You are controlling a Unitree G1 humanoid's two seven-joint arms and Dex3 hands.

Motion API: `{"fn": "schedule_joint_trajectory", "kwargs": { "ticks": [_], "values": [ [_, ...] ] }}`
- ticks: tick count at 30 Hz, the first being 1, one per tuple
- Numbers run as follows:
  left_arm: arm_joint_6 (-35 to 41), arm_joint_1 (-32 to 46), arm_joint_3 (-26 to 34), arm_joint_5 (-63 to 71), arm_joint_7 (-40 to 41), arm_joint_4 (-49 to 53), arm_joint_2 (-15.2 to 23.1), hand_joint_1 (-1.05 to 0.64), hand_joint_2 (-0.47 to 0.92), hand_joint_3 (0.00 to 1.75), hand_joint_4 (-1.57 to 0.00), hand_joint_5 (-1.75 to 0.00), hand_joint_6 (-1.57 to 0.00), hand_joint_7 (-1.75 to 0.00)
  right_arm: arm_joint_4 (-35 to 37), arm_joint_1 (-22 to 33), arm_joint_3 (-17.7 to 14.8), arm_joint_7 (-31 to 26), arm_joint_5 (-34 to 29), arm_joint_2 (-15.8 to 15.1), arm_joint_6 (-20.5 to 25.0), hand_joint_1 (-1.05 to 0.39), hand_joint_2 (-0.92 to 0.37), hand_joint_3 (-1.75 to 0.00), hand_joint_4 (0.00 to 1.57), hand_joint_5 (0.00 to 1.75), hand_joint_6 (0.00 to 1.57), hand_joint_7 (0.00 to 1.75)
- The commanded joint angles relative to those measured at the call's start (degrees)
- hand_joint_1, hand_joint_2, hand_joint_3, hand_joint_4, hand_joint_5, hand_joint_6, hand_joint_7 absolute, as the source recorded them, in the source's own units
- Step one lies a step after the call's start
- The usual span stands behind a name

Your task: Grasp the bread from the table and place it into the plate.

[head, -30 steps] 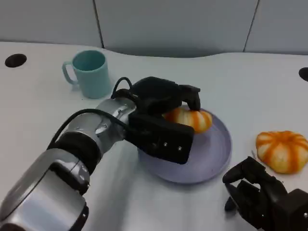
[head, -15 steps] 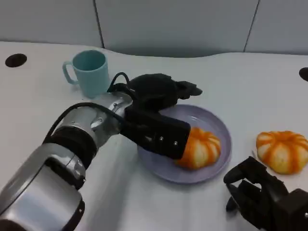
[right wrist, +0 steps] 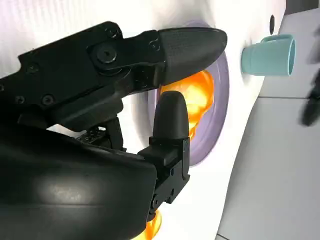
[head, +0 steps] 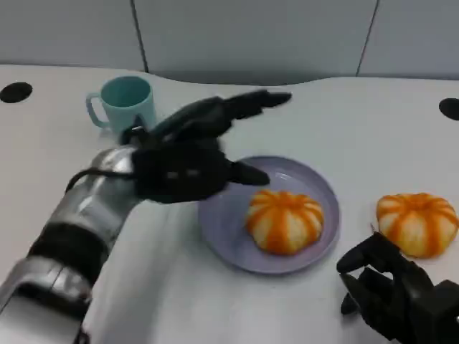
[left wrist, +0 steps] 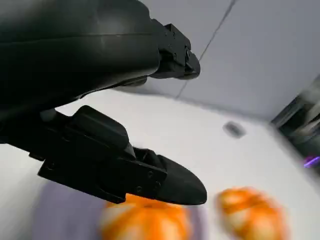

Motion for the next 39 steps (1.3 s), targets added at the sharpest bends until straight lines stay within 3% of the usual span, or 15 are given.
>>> {"fn": "schedule_joint_trajectory", "kwargs": {
  "ticks": [1, 6, 7, 8, 9, 11, 14, 15, 16, 17, 19, 21, 26, 33, 39],
  "values": [
    [1.6, 2.89, 2.13, -2.79, -3.07, -4.53, 1.89, -0.78, 0.92, 0.2, -0.27, -0.26, -0.31, -0.14, 0.03, 0.03, -0.28, -0.13, 0.15, -0.58, -0.93, -0.28, -0.92, -0.33, 0.56, 1.75, 0.36, 1.75],
    [2.75, 3.52, 2.48, -2.85, -3.75, -6.08, 1.89, -0.78, 0.92, 0.2, -0.26, -0.28, -0.32, -0.12, 0.06, 0.02, -0.27, -0.14, 0.16, -0.59, -0.97, -0.28, -0.92, -0.33, 0.56, 1.75, 0.36, 1.75],
    [7.29, 12.59, 7.09, -14.93, -7.61, -13.97, 0.76, -0.75, 0.92, 0.2, -0.37, -0.35, -0.39, -0.16, 0.34, -0.1, -0.13, -0.31, -0.17, -0.6, -1.18, -0.29, -0.92, -0.33, 0.57, 1.75, 0.36, 1.75],
    [10.93, 19.47, 10.57, -24.06, -10.56, -20.11, -0.06, -0.71, 0.92, 0.21, -0.44, -0.77, -0.5, -0.32, 0.56, -0.19, -0.03, -0.44, -0.42, -0.61, -1.34, -0.3, -0.92, -0.33, 0.6, 1.75, 0.37, 1.75],
    [13.75, 24.23, 12.89, -30.38, -12.57, -24.63, -0.55, -0.68, 0.92, 0.22, -0.42, -1.12, -0.51, -0.52, 0.71, -0.25, 0.04, -0.52, -0.58, -0.62, -1.46, -0.3, -0.92, -0.32, 0.61, 1.75, 0.37, 1.75],
    [16.56, 27.23, 14.13, -34.21, -13.8, -28.42, -0.62, -0.66, 0.92, 0.22, -0.41, -1.31, -0.51, -0.64, 0.8, -0.28, 0.09, -0.58, -0.67, -0.63, -1.54, -0.3, -0.92, -0.32, 0.62, 1.75, 0.38, 1.75],
    [19.9, 28.58, 14.61, -35.36, -14.31, -31.82, -0.42, -0.66, 0.92, 0.22, -0.41, -1.37, -0.51, -0.69, 0.84, -0.29, 0.1, -0.62, -0.68, -0.63, -1.58, -0.31, -0.92, -0.32, 0.63, 1.75, 0.38, 1.75],
    [22.95, 32.87, 16.15, -37.78, -13.84, -35.14, -0.18, -0.66, 0.92, 0.22, -0.41, -1.37, -0.5, -0.7, 0.35, -0.17, -0.03, -0.47, -0.35, -0.62, -0.88, -0.31, -0.92, -0.32, 0.63, 1.75, 0.38, 1.75],
    [25.45, 36.11, 17.38, -39.53, -13.46, -37.78, -0.04, -0.58, 0.92, 0.25, -0.48, -1.59, -0.46, -1.22, -0.02, -0.09, -0.14, -0.36, -0.09, -0.62, -0.35, -0.31, -0.92, -0.32, 0.63, 1.75, 0.38, 1.75],
    [28.14, 39.13, 18.65, -41.3, -12.56, -39.68, -0.37, -0.55, 0.92, 0.26, -0.5, -1.67, -0.42, -1.42, -0.26, -0.08, -0.25, -0.19, 0.09, -0.72, -0.06, -0.31, -0.92, -0.32, 0.63, 1.75, 0.38, 1.75],
    [30.79, 41.96, 20.02, -42.41, -11.37, -41.27, -1.11, -0.51, 0.92, 0.27, -0.62, -1.73, -0.43, -1.68, -0.39, -0.12, -0.4, 0.06, 0.29, -0.88, 0.01, -0.3, -0.92, -0.32, 0.62, 1.75, 0.37, 1.75],
    [32.08, 42.67, 20.56, -42.37, -11.03, -42.21, -1.48, -0.5, 0.92, 0.27, -0.65, -1.74, -0.44, -1.73, -0.42, -0.13, -0.45, 0.15, 0.35, -0.91, 0.0, -0.29, -0.92, -0.32, 0.62, 1.75, 0.37, 1.75],
    [33.57, 42.94, 21.31, -41.86, -11.1, -43.31, -2.04, -0.5, 0.92, 0.27, -0.66, -1.75, -0.44, -1.75, -0.44, -0.12, -0.5, 0.23, 0.34, -0.88, 0.03, -0.29, -0.92, -0.32, 0.61, 1.75, 0.37, 1.75],
    [31.08, 46.0, 25.27, -40.65, -9.88, -36.3, -3.53, -0.38, 0.92, 0.28, -0.73, -1.75, -0.47, -1.75, -1.2, 0.08, -0.79, 0.44, 0.57, -1.0, 0.95, -0.28, -0.92, -0.32, 0.6, 1.75, 0.37, 1.75],
    [33.25, 45.89, 27.02, -40.43, -9.1, -33.26, -3.92, -0.27, 0.92, 0.15, -0.76, -1.75, -0.55, -1.75, -1.06, 0.47, -0.79, 0.41, -0.27, -1.52, -0.18, -0.28, -0.92, -0.32, 0.61, 1.75, 0.36, 1.75]
  ]
}}
